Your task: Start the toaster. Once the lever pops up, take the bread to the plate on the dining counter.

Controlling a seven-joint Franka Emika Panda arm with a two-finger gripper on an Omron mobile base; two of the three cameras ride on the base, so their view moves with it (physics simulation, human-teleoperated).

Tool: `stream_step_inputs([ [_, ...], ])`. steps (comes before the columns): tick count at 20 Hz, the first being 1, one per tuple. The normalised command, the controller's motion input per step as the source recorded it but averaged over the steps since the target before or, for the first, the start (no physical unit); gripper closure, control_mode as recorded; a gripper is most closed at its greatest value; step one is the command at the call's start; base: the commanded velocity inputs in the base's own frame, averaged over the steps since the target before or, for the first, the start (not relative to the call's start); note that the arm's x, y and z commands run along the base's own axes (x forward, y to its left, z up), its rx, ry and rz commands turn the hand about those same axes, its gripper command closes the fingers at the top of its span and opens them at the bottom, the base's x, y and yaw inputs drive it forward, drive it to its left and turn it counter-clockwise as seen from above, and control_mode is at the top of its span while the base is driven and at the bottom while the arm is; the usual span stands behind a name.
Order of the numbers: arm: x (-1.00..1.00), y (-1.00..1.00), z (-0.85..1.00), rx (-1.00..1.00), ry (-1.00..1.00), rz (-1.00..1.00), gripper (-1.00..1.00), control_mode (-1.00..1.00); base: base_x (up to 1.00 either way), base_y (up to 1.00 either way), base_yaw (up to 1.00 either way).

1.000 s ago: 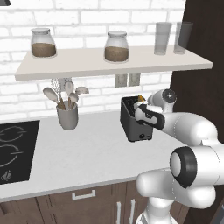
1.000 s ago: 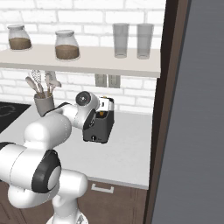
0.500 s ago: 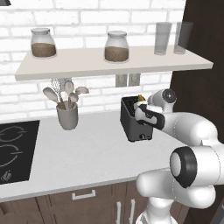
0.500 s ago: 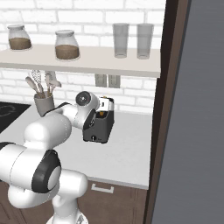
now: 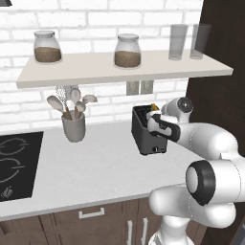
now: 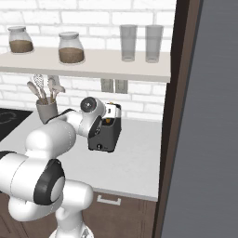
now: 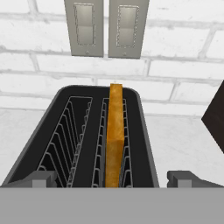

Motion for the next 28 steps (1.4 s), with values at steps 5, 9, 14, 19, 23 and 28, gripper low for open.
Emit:
stream_step_inputs([
  [5,0.0,0.0,0.0,0.0,0.0,0.0,-1.0,-1.0,0.0,0.0,0.0],
  [9,0.22,0.0,-0.04,0.0,0.0,0.0,-1.0,-1.0,0.0,0.0,0.0],
  [14,0.41,0.0,-0.06,0.04,0.0,0.0,-1.0,-1.0,0.0,0.0,0.0],
  [19,0.17,0.0,-0.09,0.01,0.0,0.0,-1.0,-1.0,0.0,0.0,0.0],
  [23,0.0,0.0,-0.15,0.0,0.0,0.0,-1.0,-1.0,0.0,0.0,0.0],
  [28,0.0,0.0,-0.17,0.0,0.0,0.0,-1.0,-1.0,0.0,0.0,0.0],
])
